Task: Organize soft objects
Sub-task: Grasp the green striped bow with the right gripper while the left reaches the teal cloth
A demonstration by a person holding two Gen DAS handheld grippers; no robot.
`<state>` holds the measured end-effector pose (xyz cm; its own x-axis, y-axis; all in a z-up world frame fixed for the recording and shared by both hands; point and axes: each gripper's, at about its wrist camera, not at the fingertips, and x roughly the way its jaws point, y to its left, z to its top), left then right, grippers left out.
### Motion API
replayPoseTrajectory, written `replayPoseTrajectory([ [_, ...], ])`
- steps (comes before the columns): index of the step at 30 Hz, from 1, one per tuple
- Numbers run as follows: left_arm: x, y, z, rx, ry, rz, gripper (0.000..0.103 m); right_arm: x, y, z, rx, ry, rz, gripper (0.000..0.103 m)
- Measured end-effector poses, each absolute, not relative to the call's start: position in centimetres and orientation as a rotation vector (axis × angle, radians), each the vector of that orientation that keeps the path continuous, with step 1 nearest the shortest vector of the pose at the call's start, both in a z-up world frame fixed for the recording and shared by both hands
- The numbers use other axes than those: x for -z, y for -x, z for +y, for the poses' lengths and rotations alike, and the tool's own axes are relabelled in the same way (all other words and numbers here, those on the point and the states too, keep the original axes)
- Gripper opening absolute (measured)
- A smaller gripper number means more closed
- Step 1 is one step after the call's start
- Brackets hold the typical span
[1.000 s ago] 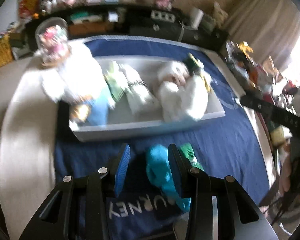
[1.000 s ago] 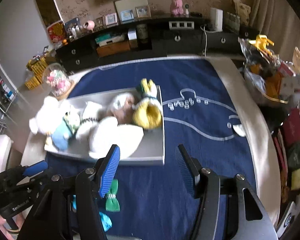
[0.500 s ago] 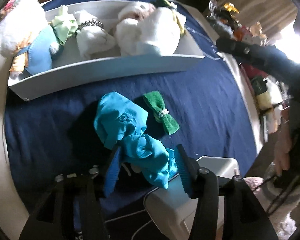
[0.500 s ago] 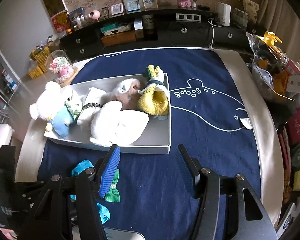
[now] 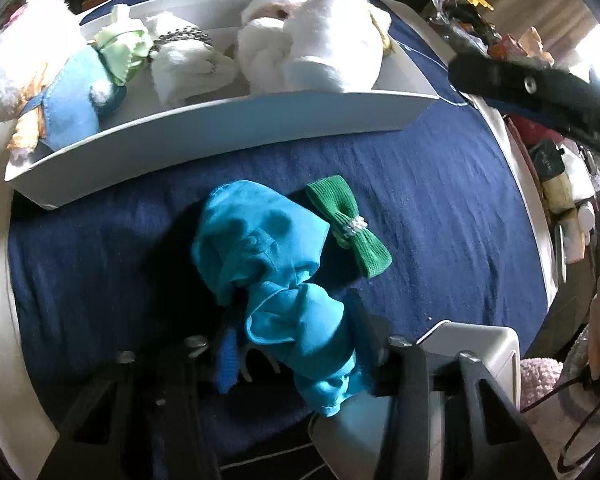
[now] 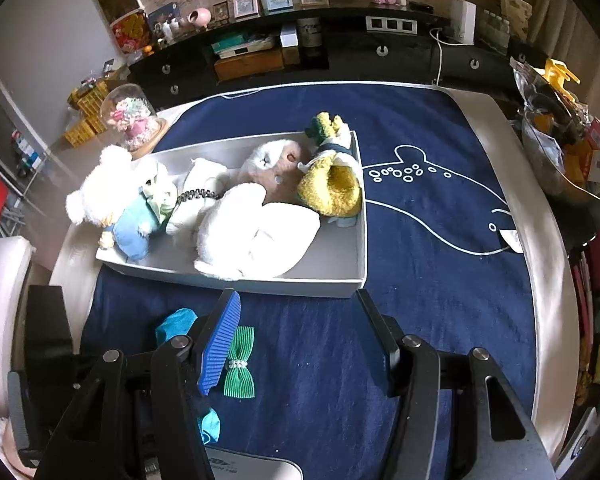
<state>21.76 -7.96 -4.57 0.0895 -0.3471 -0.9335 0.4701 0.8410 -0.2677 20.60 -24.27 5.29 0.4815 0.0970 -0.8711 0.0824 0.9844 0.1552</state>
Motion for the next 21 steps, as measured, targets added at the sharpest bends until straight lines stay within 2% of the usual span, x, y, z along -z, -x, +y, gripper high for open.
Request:
replayPoseTrajectory([
  [5, 4.3, -22.4, -7.0, 0.618, -0.066, 1.358, 0.042, -3.9, -21.0, -23.3, -0.032, -0.165, 1.134, 0.103],
  [13, 0.9, -23.5, -3.8, 0.552, -0.020, 1.253, 0.043, -1.8, -21.1, -20.5, -0.068, -0.093, 1.212, 0.103],
  [21, 0.4, -24.6, -1.5, 0.486, 0.044, 1.225, 0.043, 1.2, -21.5, -17.4, -0.083, -0.001, 1.314, 0.103],
])
